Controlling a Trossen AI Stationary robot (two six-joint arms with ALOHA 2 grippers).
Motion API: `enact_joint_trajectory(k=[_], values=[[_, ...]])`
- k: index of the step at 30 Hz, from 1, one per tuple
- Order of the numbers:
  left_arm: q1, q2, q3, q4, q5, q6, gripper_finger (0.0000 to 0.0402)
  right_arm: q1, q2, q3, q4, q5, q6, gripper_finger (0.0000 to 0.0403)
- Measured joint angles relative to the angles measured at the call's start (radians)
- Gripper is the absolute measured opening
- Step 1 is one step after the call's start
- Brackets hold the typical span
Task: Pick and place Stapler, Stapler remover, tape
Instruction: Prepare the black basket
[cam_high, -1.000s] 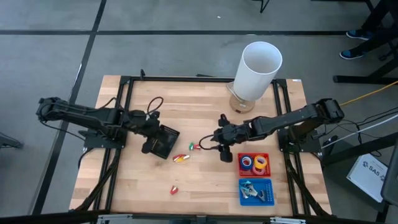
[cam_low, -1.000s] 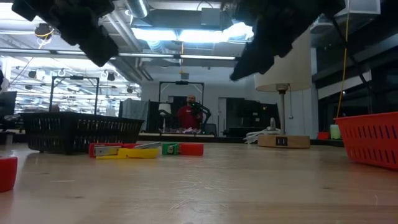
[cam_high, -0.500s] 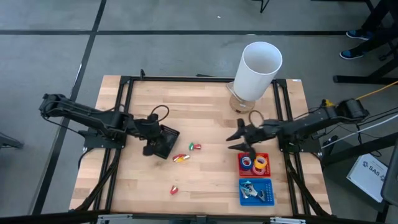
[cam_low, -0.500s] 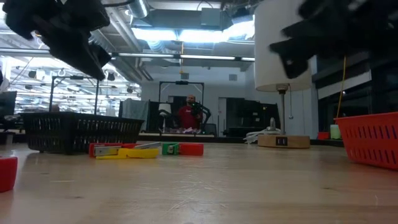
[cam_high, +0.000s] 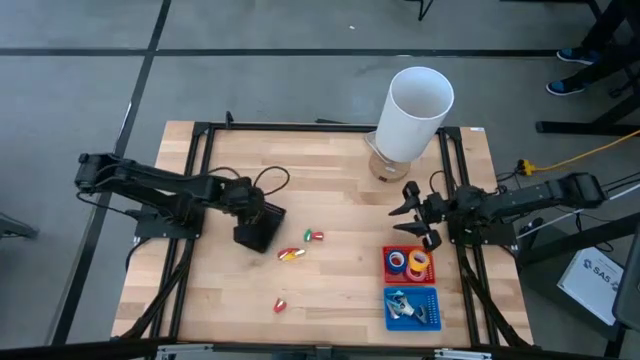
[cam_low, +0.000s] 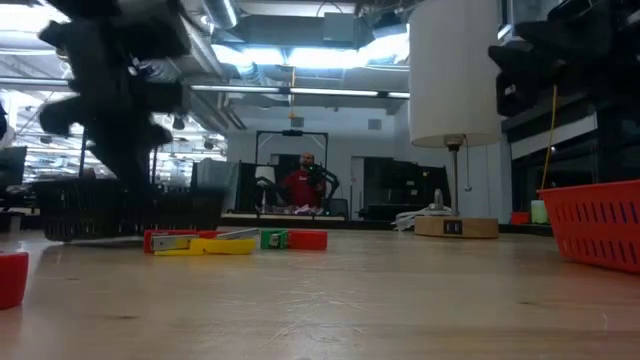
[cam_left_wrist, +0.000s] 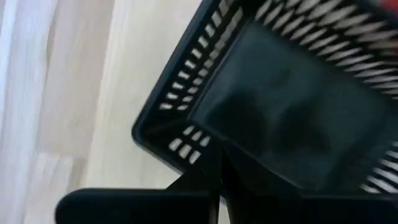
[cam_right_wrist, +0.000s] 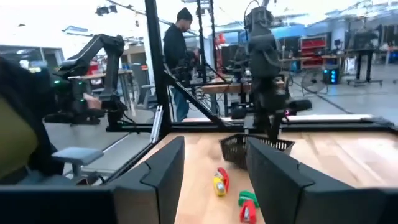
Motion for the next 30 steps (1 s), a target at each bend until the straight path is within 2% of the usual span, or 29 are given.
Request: enact_joint_trajectory(k=[8, 17, 20, 26, 30], values=[[0.137, 0.084, 0.0, 0.011, -0.006, 0.123, 0.0006, -0.182, -0.233, 0.0, -0.255, -0.262, -0.018, 0.0172], [0.263, 0.156, 0.0, 0.043, -0.007, 0.121, 0.0006, -0.348, -0.462, 0.0, -0.547, -0.275, -0.136, 0.0172], [0.278, 0.181, 0.0, 0.093, -0.007, 0.161, 0.0006, -0.382, -0.518, 0.0, -0.595, -0.249, -0.143, 0.0172], [0.312, 0.223, 0.0, 0.198, -0.006, 0.245, 0.0006, -0.403, -0.609, 0.0, -0.667, -0.062, -0.171, 0.0171], [0.33, 0.232, 0.0, 0.226, -0.007, 0.28, 0.0006, -0.403, -0.653, 0.0, -0.708, 0.01, -0.185, 0.0171]])
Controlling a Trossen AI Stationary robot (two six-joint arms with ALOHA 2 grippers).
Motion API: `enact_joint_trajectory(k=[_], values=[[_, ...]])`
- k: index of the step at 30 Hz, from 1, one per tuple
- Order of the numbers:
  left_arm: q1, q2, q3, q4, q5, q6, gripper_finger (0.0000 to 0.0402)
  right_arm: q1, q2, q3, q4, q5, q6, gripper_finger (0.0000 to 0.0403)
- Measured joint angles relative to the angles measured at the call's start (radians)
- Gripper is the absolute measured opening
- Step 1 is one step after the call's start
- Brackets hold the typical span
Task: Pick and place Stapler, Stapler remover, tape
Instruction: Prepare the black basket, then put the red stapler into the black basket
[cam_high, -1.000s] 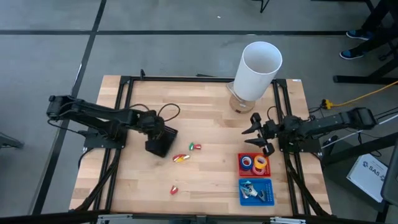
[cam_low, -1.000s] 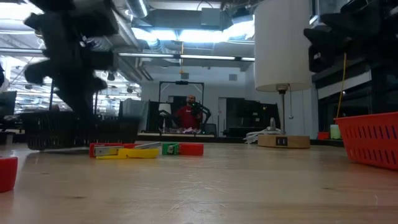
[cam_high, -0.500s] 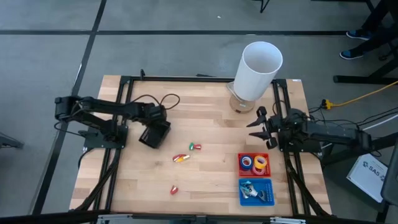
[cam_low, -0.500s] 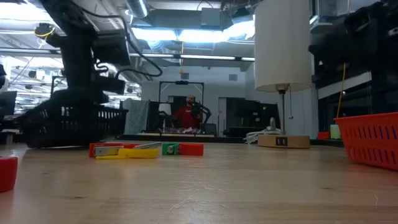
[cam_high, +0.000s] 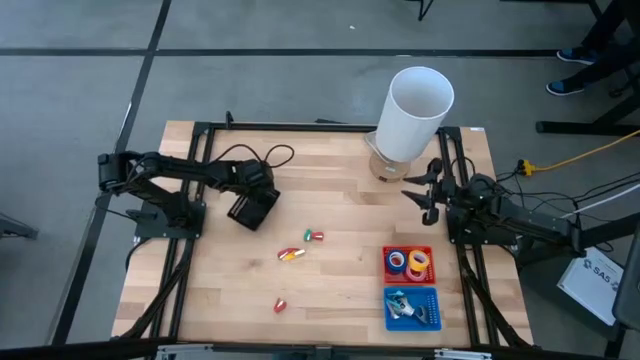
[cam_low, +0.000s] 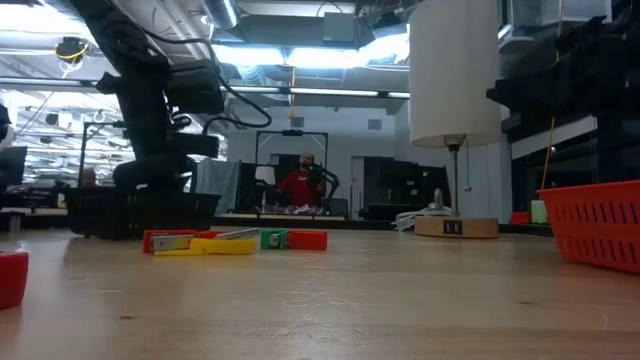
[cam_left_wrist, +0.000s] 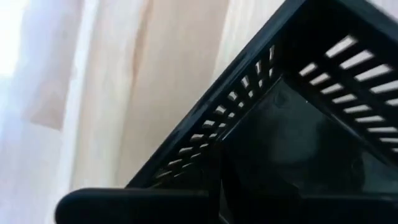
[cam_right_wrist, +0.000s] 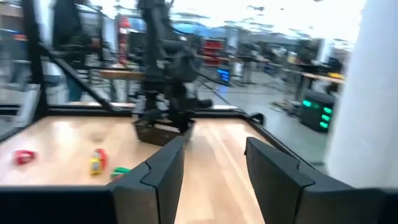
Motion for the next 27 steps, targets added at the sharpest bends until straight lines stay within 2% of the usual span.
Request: enact_joint_trajectory(k=[3, 7, 15, 21, 27], values=[[0.013, 0.0, 0.0, 0.049, -0.024, 0.032, 0.0006, 0.001, -0.009, 0.0, -0.017, 0.069, 0.022, 0.0171], [0.032, 0.0, 0.0, 0.125, -0.029, 0.072, 0.0006, 0.014, -0.009, 0.0, -0.008, 0.073, 0.019, 0.0171], [0.003, -0.001, 0.0, 0.227, 0.107, 0.111, 0.0006, 0.018, -0.008, 0.0, 0.007, 0.073, 0.038, 0.0171], [-0.038, -0.001, 0.006, 0.305, 0.113, 0.14, 0.0006, 0.018, -0.008, 0.0, 0.018, 0.065, 0.08, 0.0171], [-0.074, -0.001, 0.086, 0.295, 0.156, 0.146, 0.0006, 0.018, -0.008, 0.0, 0.018, 0.065, 0.128, 0.0171]])
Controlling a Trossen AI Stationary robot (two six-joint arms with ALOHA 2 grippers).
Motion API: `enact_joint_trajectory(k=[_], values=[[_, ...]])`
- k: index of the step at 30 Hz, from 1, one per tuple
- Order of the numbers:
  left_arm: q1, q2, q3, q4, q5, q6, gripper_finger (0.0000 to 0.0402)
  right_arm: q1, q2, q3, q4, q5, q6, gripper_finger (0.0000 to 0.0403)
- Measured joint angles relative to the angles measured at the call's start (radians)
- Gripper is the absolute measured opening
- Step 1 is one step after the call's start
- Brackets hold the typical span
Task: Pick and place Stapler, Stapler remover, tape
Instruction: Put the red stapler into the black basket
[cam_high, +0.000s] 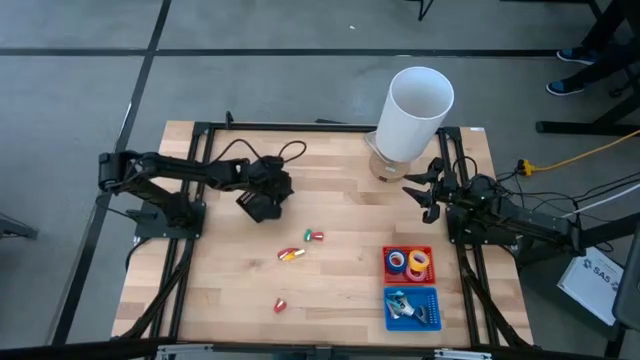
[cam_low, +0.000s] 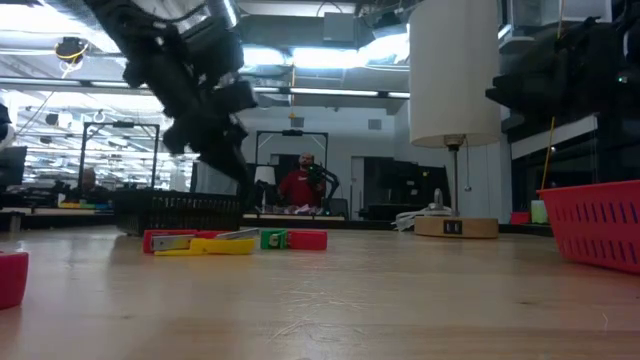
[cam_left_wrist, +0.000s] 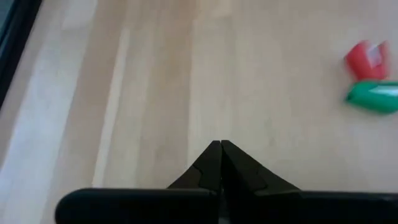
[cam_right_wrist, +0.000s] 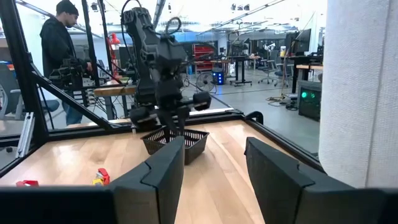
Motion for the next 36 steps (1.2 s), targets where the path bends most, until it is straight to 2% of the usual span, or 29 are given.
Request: enact_joint_trajectory(k=[7, 11, 16, 24, 30, 36], values=[[-0.102, -0.005, 0.138, -0.171, 0.013, -0.023, 0.0006, 0.0, 0.0, 0.0, -0.001, 0.0, 0.003, 0.0171], [-0.187, -0.005, 0.17, -0.171, 0.014, -0.075, 0.0009, 0.0, 0.0, 0.0, -0.001, 0.0, -0.003, 0.0171], [-0.272, -0.005, 0.179, -0.11, 0.002, -0.114, 0.0038, 0.0, 0.0, 0.0, -0.001, 0.0, -0.004, 0.0171], [-0.357, 0.023, 0.179, 0.032, -0.057, -0.193, 0.012, 0.0, 0.0, 0.0, -0.001, 0.0, -0.004, 0.0171], [-0.399, 0.141, 0.179, 0.204, -0.057, -0.216, 0.0158, 0.0, 0.0, 0.0, -0.001, 0.0, -0.004, 0.0171], [-0.402, 0.284, 0.224, 0.183, -0.103, -0.238, 0.0159, 0.0, 0.0, 0.0, -0.001, 0.0, -0.004, 0.0171]])
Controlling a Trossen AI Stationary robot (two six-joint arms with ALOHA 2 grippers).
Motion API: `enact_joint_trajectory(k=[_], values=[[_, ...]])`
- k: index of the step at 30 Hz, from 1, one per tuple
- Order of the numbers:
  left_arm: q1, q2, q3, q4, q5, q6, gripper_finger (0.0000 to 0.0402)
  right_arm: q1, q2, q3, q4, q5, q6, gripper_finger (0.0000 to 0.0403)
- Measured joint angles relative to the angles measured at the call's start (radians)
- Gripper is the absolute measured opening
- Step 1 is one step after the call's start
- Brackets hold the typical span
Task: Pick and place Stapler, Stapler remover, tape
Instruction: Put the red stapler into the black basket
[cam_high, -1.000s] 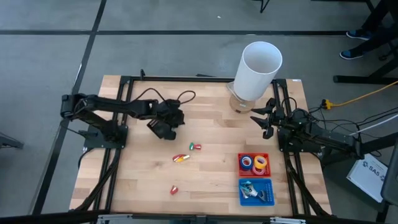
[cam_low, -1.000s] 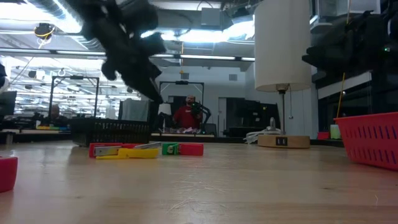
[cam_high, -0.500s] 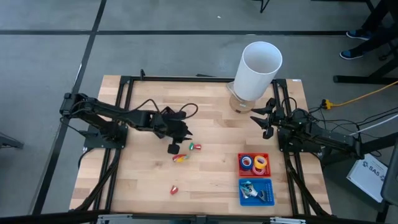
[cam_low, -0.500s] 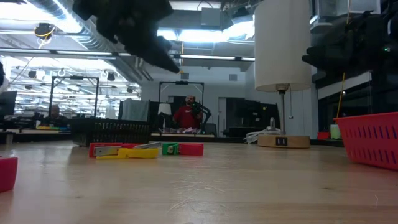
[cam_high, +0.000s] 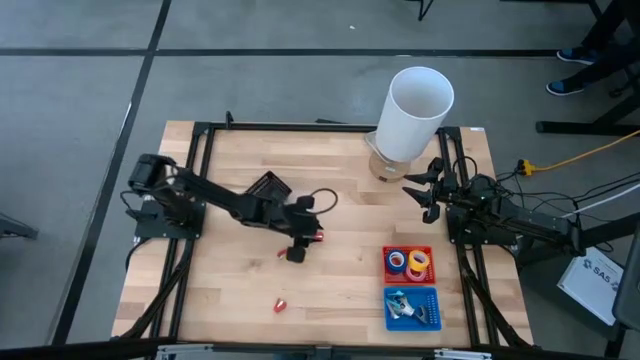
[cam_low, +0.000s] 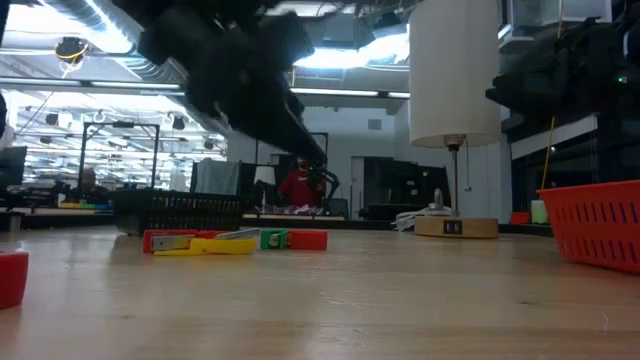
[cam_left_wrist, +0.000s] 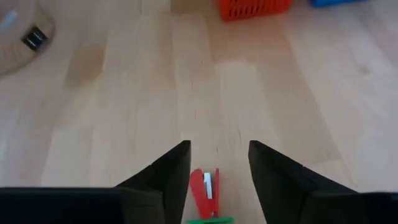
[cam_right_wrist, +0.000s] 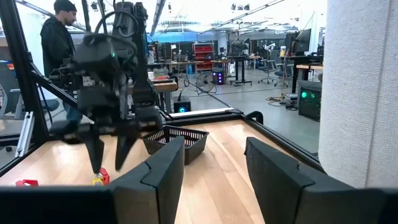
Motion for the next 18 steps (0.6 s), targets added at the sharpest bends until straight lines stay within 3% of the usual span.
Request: enact_joint_trajectory(k=[9, 18], values=[[0.035, 0.181, 0.136, -0.153, -0.003, -0.026, 0.0153, 0.0, 0.0, 0.0, 0.0, 0.0, 0.0, 0.0172], [0.078, 0.251, 0.148, -0.195, 0.064, -0.082, 0.0149, 0.0, 0.0, 0.0, 0.0, 0.0, 0.0, 0.0172]])
